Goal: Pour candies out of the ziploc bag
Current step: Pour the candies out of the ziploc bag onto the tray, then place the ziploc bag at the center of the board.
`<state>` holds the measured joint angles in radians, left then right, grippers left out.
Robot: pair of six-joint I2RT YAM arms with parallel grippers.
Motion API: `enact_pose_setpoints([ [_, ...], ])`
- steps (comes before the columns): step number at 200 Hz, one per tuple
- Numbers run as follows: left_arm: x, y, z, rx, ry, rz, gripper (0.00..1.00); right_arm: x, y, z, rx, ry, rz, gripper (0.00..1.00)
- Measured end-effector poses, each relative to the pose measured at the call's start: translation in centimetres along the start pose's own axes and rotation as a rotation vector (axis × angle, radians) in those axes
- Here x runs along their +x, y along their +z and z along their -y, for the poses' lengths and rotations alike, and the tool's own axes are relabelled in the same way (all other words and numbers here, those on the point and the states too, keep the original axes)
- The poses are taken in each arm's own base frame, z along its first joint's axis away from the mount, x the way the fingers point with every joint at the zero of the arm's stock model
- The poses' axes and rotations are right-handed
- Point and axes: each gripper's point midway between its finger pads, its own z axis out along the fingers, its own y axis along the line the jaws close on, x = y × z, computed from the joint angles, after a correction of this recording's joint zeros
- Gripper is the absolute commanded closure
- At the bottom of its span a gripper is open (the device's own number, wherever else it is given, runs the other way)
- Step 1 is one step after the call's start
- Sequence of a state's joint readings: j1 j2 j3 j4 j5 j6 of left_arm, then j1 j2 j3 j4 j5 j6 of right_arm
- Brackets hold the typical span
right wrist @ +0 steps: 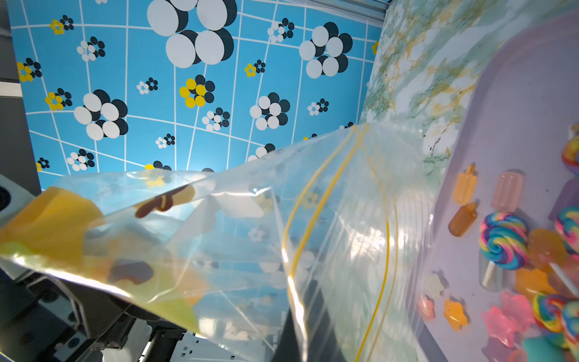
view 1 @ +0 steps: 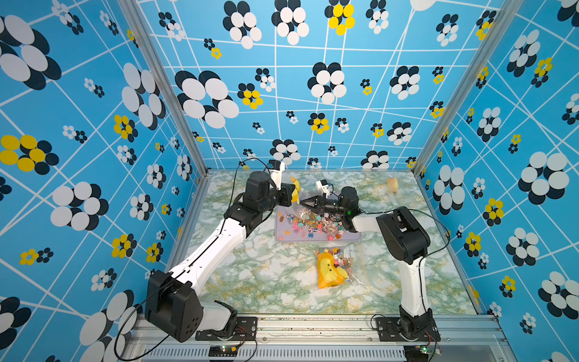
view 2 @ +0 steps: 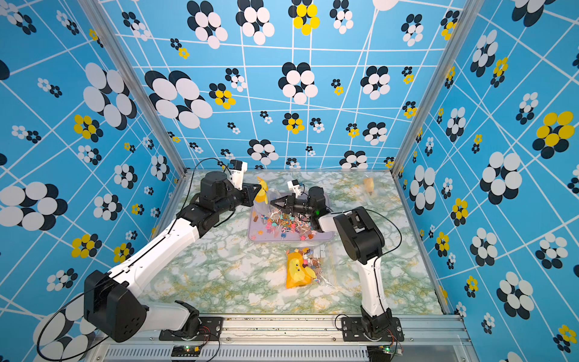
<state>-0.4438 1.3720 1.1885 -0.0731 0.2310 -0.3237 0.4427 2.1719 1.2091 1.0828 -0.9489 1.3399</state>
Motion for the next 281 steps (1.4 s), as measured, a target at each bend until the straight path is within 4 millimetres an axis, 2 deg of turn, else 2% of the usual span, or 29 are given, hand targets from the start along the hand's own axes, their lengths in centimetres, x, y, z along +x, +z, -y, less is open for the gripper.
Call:
enact_pose_setpoints([
  [58,0.5,-0.1,-0.5,-0.040,0.025,-0.019,1.00,0.0,0.1,0.3,-0.021,0.031,0.000,1.00],
  [70,0.3,-0.2,-0.8,-0.050,0.024,-0.016,0.75,0.0,0.1,0.2,-0.021,0.034,0.000,1.00],
  [80,0.2,-0.2,-1.1,-0.058,0.022,-0.009,0.45,0.0,0.0,0.0,-0.020,0.035,0.001,1.00],
  [87,-0.1,-0.4,-1.3,-0.063,0.017,-0.002,0.33,0.0,0.0,-0.2,-0.019,0.035,0.001,1.00],
  [104,-0.8,-1.0,-1.8,-0.081,0.008,0.020,0.23,-0.3,-0.3,-1.5,-0.014,0.015,0.005,1.00],
  [137,-2.5,-2.7,-1.9,-0.104,-0.005,0.082,0.17,-2.2,-2.4,-6.1,0.013,-0.085,0.062,1.00],
  [153,-3.2,-3.7,-1.9,-0.109,-0.006,0.112,0.15,-3.6,-4.3,-8.5,0.045,-0.154,0.119,1.00],
  [171,-3.7,-4.5,-2.3,-0.123,-0.010,0.140,0.14,-5.3,-6.9,-10.4,0.114,-0.225,0.195,1.00],
  [211,-3.0,-5.0,-4.0,-0.164,-0.041,0.147,0.13,-9.1,-14.5,-11.8,0.331,-0.301,0.397,1.00],
  [248,-1.7,-4.9,-5.0,-0.181,-0.071,0.131,0.12,-12.9,-23.3,-10.2,0.506,-0.252,0.624,1.00],
  [266,-1.6,-4.8,-5.0,-0.181,-0.074,0.131,0.12,-13.5,-26.8,-8.1,0.587,-0.199,0.710,1.00],
  [281,-1.7,-4.9,-5.0,-0.178,-0.074,0.135,0.11,-13.3,-29.2,-5.6,0.663,-0.140,0.763,1.00],
])
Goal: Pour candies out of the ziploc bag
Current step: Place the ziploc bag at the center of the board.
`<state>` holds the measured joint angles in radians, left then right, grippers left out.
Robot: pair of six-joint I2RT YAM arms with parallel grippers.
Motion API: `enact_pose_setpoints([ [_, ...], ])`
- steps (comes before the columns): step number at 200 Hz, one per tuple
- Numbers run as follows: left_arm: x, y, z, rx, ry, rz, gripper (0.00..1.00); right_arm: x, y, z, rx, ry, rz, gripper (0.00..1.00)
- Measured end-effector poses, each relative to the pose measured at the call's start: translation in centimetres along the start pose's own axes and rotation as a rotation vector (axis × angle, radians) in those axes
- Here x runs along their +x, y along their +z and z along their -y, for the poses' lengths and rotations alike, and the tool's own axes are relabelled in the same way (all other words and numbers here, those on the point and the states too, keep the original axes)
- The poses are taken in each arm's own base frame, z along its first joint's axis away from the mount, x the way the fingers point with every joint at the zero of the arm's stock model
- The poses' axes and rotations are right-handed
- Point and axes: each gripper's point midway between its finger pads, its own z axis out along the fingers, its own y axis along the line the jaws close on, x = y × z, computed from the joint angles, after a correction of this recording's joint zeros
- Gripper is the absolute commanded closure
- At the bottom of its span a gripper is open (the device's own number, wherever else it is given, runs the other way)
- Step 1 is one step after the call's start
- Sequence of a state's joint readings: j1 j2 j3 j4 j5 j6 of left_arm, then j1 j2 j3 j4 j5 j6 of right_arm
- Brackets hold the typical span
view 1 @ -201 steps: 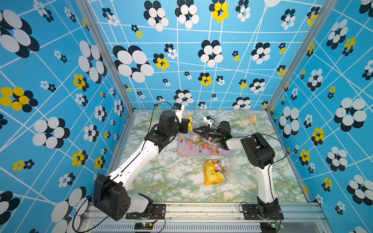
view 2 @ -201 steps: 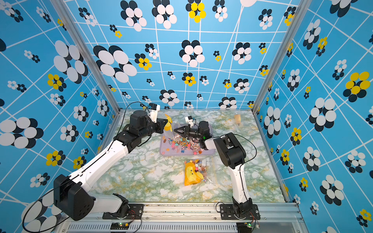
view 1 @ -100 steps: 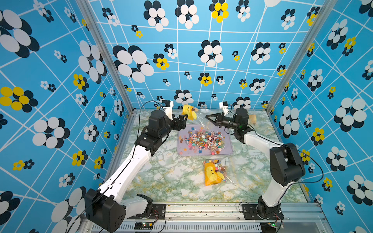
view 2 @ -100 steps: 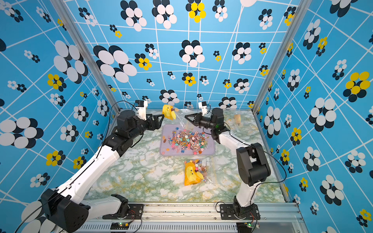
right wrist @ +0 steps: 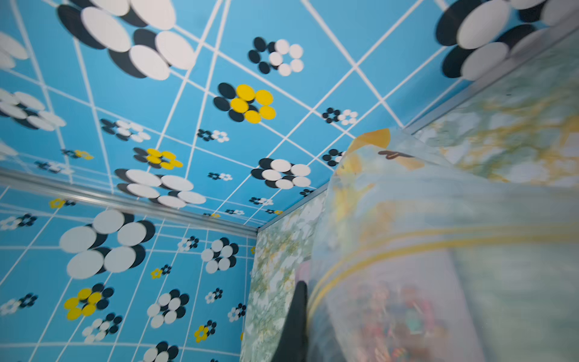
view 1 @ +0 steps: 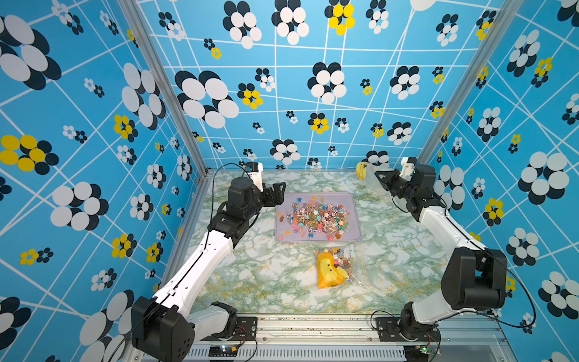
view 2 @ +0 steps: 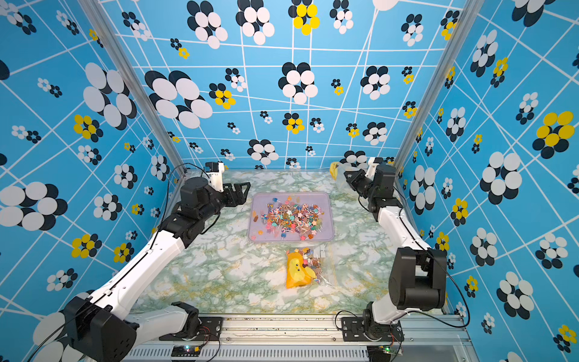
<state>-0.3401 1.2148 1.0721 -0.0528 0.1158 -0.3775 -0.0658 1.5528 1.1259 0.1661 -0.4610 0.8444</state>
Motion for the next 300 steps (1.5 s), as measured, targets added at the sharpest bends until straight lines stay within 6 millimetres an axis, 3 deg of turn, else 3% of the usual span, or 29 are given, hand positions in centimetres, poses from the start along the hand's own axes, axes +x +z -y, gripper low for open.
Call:
enact_pose_setpoints([
  [24,0.0,0.0,0.0,0.000,0.000,0.001,0.11,0.5,-0.5,4.7,0.167,0.035,0.026,1.00],
  [50,-0.1,0.0,0.1,0.005,-0.004,0.004,0.11,0.9,-1.2,6.7,0.258,0.034,0.044,1.00],
  [90,-0.4,0.0,0.5,0.028,-0.023,0.014,0.10,0.0,-1.7,6.6,0.297,0.000,0.072,1.00],
  [125,-0.6,0.0,0.8,0.041,-0.030,0.021,0.10,-3.2,-1.8,3.9,0.277,-0.068,0.138,1.00],
  [132,-0.6,0.0,0.8,0.042,-0.030,0.021,0.10,-3.8,-1.8,3.6,0.274,-0.078,0.149,0.94],
  [149,-0.7,-0.1,0.8,0.044,-0.031,0.023,0.09,-4.4,-1.0,3.7,0.282,-0.092,0.152,0.62],
  [155,-0.7,-0.1,0.9,0.045,-0.035,0.023,0.09,-4.4,-0.5,4.2,0.289,-0.094,0.144,0.55],
  [183,-0.4,0.0,0.7,0.043,-0.038,0.018,0.09,-1.3,1.7,9.0,0.376,-0.051,0.040,0.46],
  [204,0.2,0.0,0.5,0.038,-0.039,0.005,0.08,2.5,1.2,12.6,0.456,-0.006,-0.041,0.44],
  [220,0.6,0.1,0.4,0.036,-0.040,-0.003,0.08,4.2,0.8,13.8,0.490,0.006,-0.078,0.43],
  [242,0.7,0.1,0.5,0.045,-0.048,-0.006,0.08,4.6,0.5,13.3,0.490,-0.003,-0.089,0.41],
  [300,1.2,0.3,0.5,0.055,-0.056,-0.013,0.07,2.3,-1.5,10.0,0.457,-0.066,-0.009,0.31],
])
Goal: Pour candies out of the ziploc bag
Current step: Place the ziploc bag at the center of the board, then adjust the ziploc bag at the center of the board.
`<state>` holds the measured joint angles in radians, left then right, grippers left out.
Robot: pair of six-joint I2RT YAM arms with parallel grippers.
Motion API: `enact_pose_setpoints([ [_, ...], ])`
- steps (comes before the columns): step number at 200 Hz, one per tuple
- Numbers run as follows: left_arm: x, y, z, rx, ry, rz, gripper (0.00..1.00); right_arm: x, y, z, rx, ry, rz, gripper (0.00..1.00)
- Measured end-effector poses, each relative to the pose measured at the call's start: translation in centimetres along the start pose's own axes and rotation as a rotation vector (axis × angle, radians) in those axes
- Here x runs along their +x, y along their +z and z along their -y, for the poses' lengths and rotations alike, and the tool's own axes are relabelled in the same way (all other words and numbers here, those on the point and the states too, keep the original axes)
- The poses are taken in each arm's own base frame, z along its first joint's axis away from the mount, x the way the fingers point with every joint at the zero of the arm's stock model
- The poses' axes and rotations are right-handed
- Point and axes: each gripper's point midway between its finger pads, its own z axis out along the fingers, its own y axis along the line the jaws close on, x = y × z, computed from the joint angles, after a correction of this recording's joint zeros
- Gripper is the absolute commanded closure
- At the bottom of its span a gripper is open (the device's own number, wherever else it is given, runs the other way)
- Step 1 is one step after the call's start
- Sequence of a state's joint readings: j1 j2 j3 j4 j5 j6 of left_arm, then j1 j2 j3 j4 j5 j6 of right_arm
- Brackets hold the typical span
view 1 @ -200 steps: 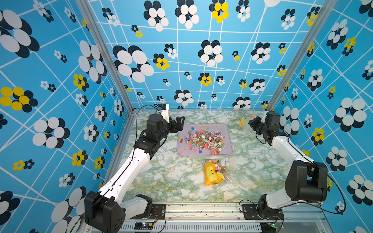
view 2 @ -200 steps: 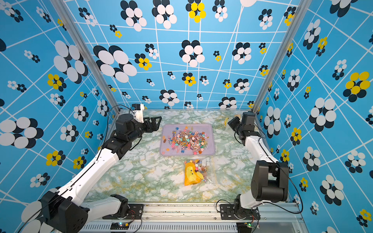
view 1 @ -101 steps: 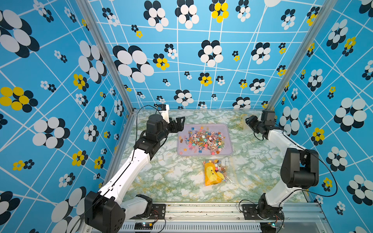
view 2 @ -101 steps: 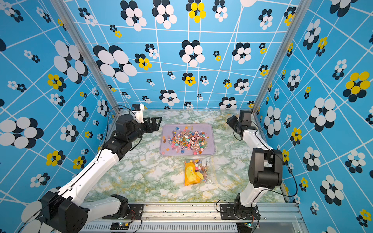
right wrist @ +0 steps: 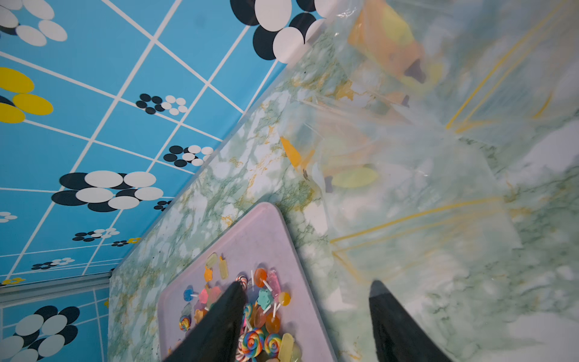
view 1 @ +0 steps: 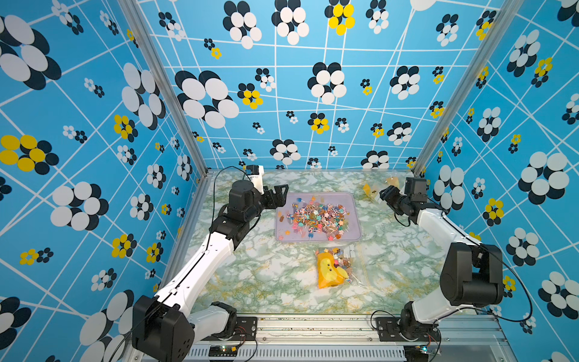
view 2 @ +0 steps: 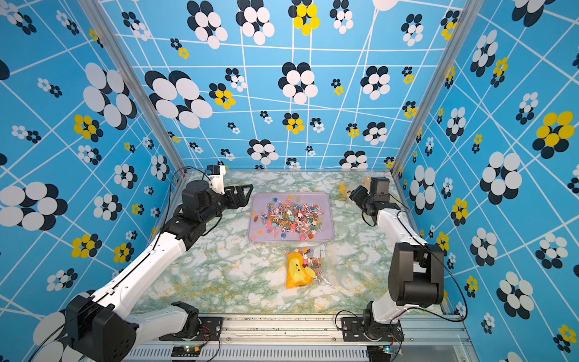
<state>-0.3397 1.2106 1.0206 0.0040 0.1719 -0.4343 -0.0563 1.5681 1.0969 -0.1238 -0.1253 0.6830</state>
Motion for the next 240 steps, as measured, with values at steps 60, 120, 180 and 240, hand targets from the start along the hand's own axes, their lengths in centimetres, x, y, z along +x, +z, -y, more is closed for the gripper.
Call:
enact_pose_setpoints([
  [60,0.1,0.1,0.1,0.006,-0.010,-0.005,0.03,-2.1,-3.6,-2.0,-0.009,-0.054,0.082,0.01],
  [120,1.7,0.9,1.2,0.040,-0.006,-0.050,0.01,-2.3,-7.5,-6.1,-0.094,-0.170,0.167,0.01],
  [180,5.6,1.4,1.4,0.055,-0.027,-0.121,0.00,1.8,-4.6,-4.9,-0.269,-0.016,0.061,0.01],
  [240,15.0,1.4,4.1,0.133,-0.056,-0.310,0.02,8.9,-5.1,-9.1,-0.344,-0.228,-0.142,0.08],
])
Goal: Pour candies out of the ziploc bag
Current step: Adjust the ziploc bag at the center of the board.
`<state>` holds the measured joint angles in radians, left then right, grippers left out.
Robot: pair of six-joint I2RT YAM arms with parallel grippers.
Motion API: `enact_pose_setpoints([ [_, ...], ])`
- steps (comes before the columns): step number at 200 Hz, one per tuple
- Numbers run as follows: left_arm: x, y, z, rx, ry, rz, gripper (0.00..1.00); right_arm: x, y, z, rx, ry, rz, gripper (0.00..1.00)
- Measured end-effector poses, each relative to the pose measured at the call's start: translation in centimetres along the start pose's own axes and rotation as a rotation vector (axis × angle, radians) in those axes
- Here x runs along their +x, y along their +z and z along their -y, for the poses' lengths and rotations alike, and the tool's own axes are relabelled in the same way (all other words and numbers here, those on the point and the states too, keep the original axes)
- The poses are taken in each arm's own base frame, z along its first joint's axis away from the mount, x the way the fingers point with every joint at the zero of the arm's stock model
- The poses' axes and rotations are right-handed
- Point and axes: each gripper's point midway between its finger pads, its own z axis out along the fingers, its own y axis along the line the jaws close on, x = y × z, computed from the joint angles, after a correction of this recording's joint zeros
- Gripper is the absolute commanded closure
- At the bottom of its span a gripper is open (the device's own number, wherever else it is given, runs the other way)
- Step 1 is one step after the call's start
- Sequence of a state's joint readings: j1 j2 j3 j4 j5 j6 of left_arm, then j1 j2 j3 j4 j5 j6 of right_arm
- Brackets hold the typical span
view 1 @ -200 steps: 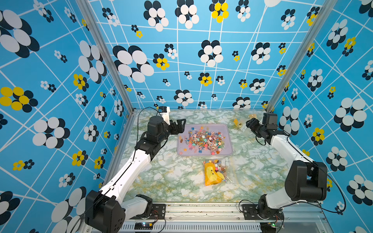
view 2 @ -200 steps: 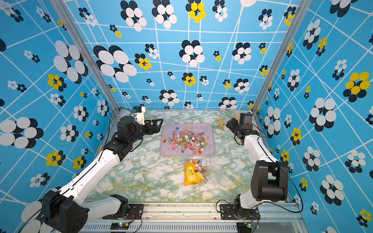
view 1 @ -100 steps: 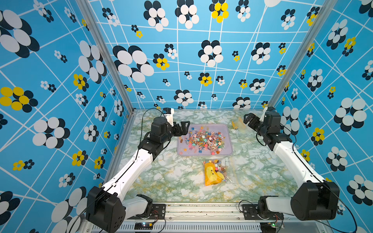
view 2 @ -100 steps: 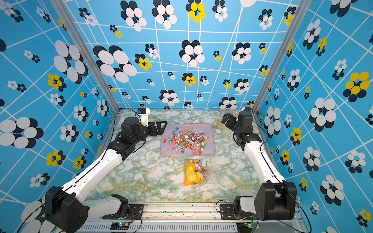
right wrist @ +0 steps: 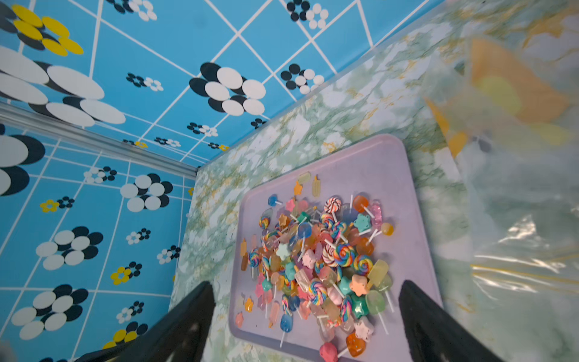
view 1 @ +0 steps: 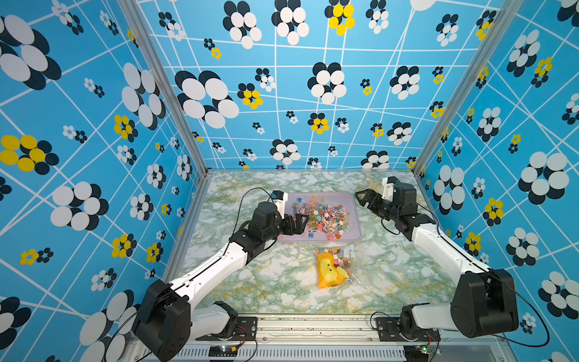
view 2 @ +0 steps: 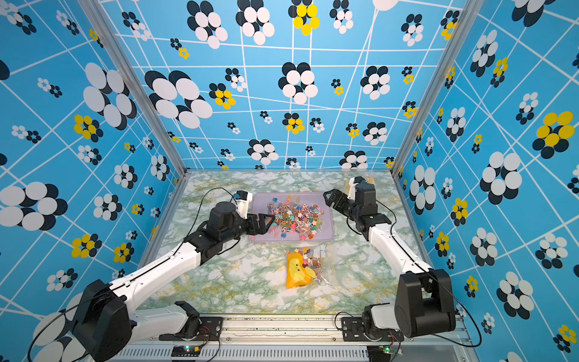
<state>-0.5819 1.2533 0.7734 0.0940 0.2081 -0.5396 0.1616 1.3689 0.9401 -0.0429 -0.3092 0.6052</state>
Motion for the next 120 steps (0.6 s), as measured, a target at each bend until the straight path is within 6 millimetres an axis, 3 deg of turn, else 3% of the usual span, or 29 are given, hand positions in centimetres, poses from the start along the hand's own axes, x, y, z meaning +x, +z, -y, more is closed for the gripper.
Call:
enact_pose_setpoints([
  [34,8.1,2.4,0.5,0.019,-0.029,-0.191,0.03,2.9,0.0,1.4,0.067,-0.046,-0.097,0.10],
  [55,11.9,3.1,1.5,0.031,-0.017,-0.288,0.03,4.4,-0.1,2.8,0.118,-0.052,-0.140,0.12],
  [120,16.9,4.4,2.5,0.054,-0.041,-0.431,0.05,5.1,-0.3,3.3,0.135,-0.053,-0.166,0.16],
])
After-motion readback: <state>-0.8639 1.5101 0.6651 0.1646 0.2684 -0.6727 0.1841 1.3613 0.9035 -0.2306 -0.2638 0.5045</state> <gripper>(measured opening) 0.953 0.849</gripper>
